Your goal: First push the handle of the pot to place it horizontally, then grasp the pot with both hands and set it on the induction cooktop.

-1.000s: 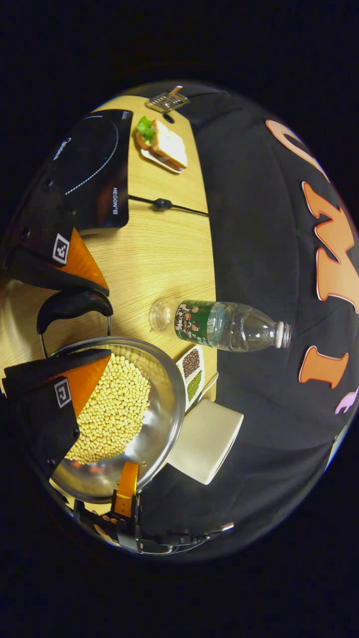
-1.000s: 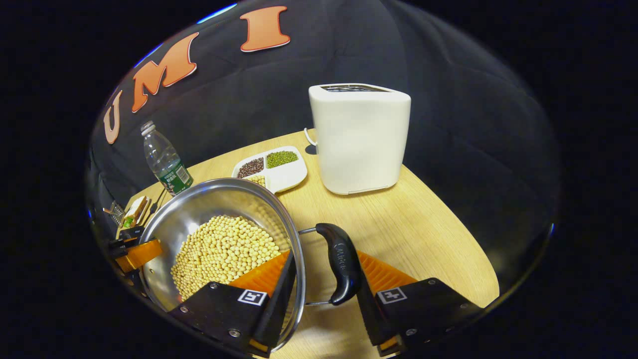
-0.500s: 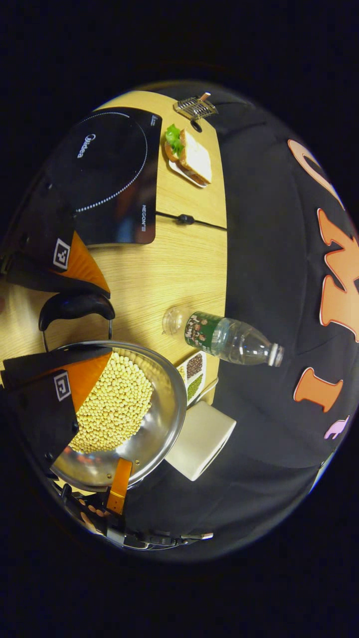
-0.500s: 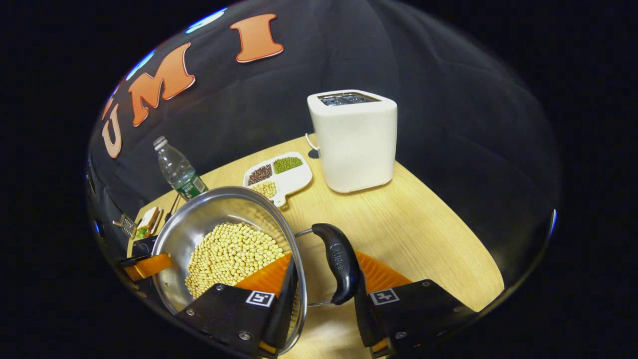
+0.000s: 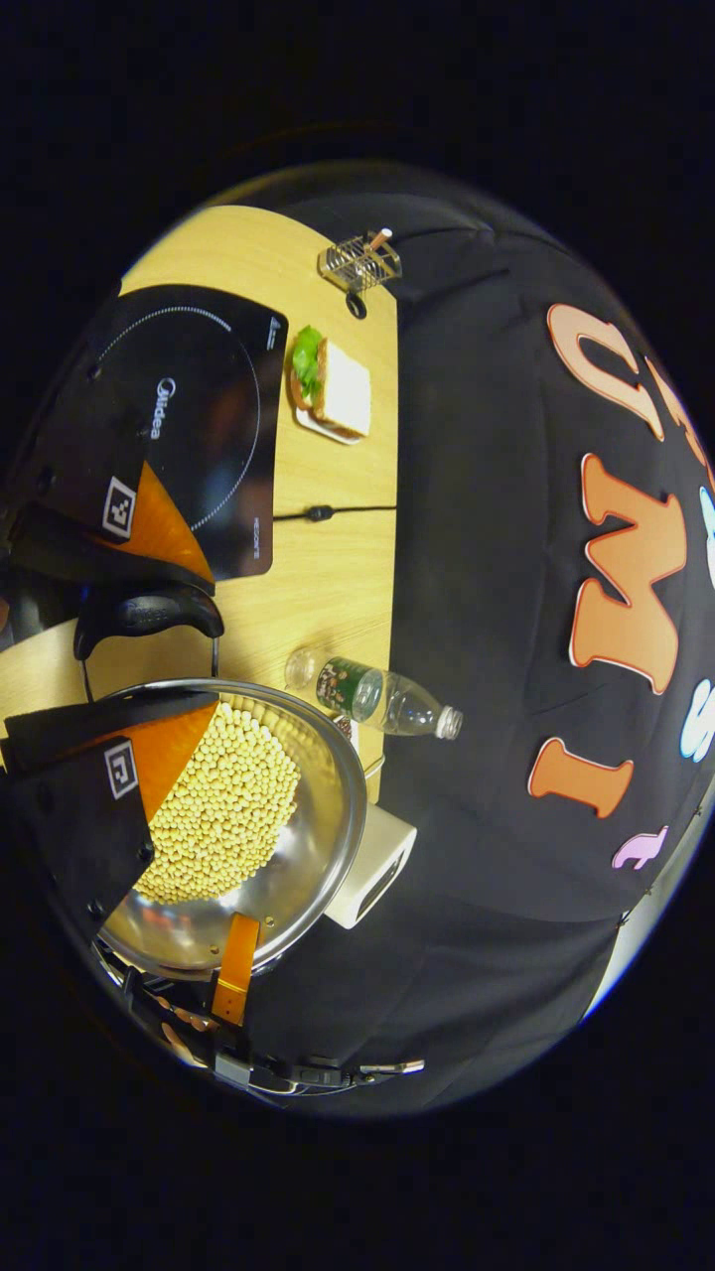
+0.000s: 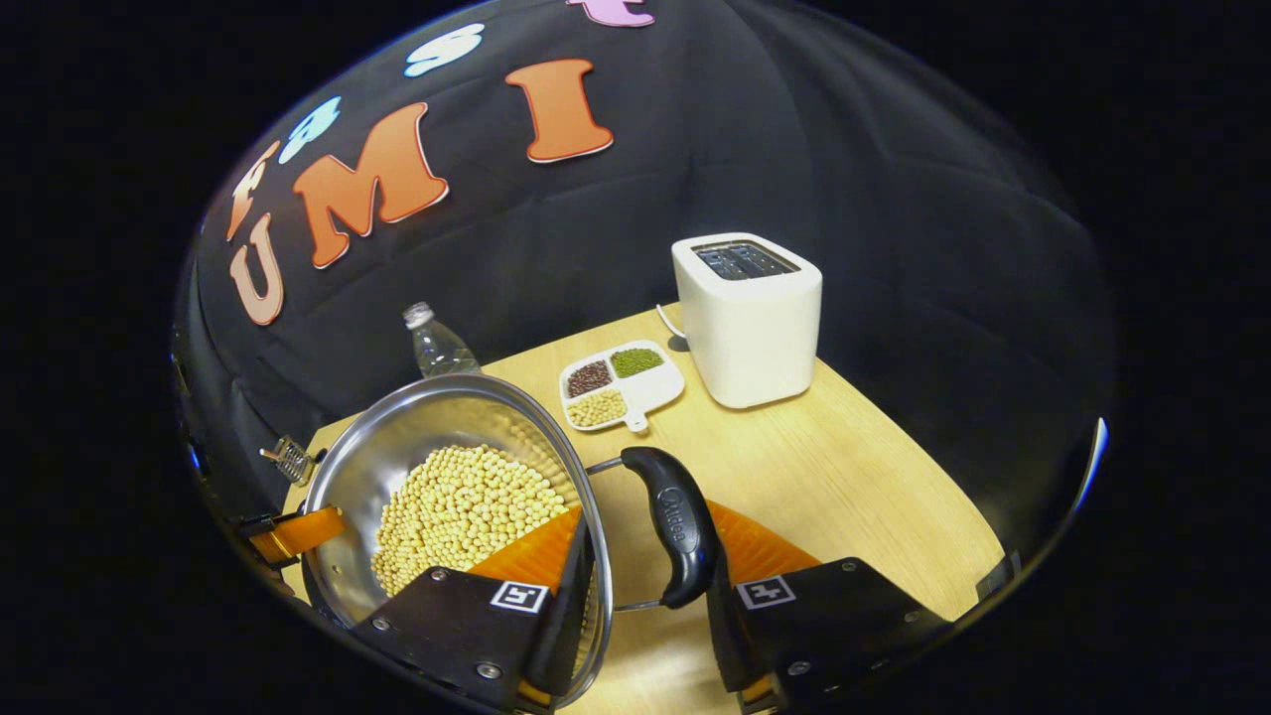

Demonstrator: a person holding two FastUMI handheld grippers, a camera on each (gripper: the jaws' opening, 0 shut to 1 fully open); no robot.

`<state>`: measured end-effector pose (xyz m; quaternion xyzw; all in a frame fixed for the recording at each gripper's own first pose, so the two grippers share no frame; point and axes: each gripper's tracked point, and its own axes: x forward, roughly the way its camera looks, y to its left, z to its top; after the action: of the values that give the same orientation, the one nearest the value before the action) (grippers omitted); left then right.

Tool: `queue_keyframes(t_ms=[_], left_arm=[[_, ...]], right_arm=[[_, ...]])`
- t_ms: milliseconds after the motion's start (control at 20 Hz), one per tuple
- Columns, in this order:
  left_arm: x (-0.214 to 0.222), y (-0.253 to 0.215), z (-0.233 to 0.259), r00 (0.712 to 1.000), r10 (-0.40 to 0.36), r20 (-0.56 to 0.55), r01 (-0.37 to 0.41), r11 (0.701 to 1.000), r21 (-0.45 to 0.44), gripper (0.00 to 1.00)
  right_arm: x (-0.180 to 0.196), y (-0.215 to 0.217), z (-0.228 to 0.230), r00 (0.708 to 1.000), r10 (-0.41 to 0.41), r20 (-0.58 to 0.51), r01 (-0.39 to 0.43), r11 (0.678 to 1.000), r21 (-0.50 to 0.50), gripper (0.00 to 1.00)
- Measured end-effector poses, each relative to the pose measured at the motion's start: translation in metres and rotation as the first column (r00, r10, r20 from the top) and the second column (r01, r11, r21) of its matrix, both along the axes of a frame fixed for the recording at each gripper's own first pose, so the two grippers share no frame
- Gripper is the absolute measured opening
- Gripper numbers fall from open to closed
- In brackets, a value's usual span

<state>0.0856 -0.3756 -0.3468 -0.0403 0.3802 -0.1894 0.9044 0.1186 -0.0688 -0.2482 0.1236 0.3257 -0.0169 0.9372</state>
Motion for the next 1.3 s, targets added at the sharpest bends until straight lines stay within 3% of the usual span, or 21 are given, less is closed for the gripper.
queue_keyframes(t_ms=[650, 900, 1000, 1050, 1300], left_arm=[[-0.017, 0.060, 0.049, 0.989, 0.145, 0.020, -0.146, 0.989, 0.019, 0.56], [-0.022, 0.077, 0.064, 0.981, 0.193, -0.006, -0.193, 0.981, 0.029, 0.58], [-0.023, 0.085, 0.065, 0.978, 0.209, -0.014, -0.209, 0.977, 0.037, 0.54], [-0.024, 0.088, 0.065, 0.976, 0.218, -0.018, -0.218, 0.975, 0.043, 0.58], [-0.025, 0.088, 0.063, 0.967, 0.251, -0.051, -0.247, 0.966, 0.075, 0.54]], right_arm=[[-0.013, 0.143, 0.028, 0.992, 0.128, 0.019, -0.128, 0.992, 0.022, 0.55], [-0.020, 0.196, 0.020, 0.985, 0.174, -0.007, -0.173, 0.985, 0.025, 0.55], [-0.021, 0.218, 0.015, 0.982, 0.190, -0.018, -0.189, 0.981, 0.034, 0.55], [-0.021, 0.228, 0.011, 0.980, 0.200, -0.024, -0.199, 0.979, 0.038, 0.55], [-0.020, 0.271, -0.013, 0.969, 0.238, -0.066, -0.234, 0.971, 0.054, 0.55]])
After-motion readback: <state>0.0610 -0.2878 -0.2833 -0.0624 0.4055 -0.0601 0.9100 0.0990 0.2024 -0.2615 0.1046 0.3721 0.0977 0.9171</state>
